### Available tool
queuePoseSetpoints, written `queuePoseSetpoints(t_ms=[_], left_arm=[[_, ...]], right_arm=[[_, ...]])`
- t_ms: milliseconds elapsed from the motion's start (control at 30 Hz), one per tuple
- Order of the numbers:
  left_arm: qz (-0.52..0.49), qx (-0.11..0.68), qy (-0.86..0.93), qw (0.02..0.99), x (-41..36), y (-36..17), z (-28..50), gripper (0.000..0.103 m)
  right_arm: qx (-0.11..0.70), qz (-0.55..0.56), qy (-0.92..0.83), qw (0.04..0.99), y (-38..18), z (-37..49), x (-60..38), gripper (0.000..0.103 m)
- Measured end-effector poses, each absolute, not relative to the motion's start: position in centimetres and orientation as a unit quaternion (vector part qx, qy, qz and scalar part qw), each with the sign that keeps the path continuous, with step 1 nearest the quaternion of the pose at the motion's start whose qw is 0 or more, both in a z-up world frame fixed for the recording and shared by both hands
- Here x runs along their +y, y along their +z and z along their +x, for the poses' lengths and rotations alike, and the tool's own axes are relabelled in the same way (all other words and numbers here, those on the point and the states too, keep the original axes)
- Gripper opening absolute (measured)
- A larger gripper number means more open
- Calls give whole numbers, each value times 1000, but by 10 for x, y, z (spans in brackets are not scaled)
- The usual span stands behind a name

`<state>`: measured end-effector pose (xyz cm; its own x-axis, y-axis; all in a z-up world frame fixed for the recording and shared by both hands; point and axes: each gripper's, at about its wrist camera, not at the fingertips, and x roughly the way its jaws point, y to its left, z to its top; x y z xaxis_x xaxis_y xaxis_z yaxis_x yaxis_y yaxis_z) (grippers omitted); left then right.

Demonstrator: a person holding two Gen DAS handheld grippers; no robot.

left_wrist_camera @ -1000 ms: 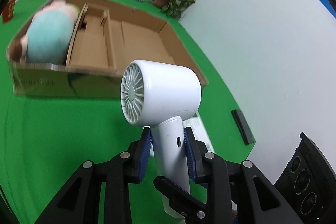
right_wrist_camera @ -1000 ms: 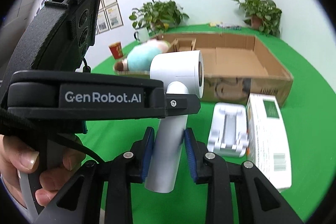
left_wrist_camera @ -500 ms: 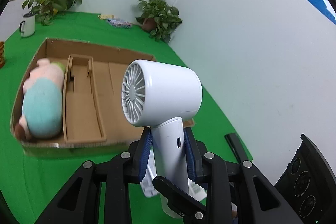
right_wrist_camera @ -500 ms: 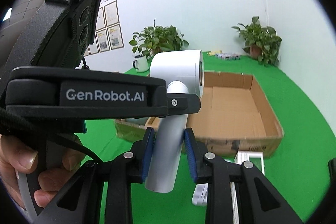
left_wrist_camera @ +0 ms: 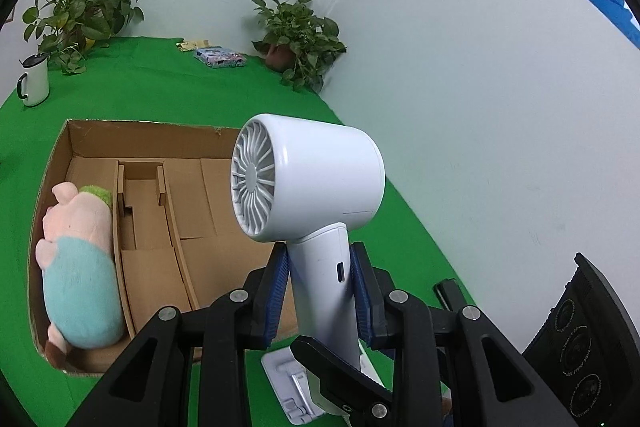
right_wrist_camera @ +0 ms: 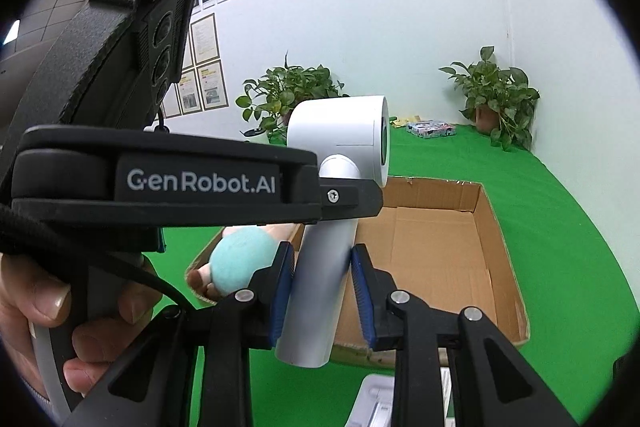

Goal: Organize objects
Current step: 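Lift the hair dryer with the right gripper and carry it over the box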

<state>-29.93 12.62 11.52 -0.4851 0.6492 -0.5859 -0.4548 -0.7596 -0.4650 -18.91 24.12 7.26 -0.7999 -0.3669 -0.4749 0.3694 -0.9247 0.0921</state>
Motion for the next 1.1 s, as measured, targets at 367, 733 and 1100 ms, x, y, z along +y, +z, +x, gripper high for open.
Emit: queuePoseSetpoints(t_ms=[367,733,1100], left_arm=[[-454,-130,826,307,143,54,-368,28],[-530,-149,791,267,140,-37,-409,28],[-556,-153,777,250,130,-66,-414,28]], right_arm=[[-26,307,-932,194,44,-235,246,28],[-66,391,-894,209,-17,-271,248,28],[-77,429,-876,205,-41,-275,243,28]])
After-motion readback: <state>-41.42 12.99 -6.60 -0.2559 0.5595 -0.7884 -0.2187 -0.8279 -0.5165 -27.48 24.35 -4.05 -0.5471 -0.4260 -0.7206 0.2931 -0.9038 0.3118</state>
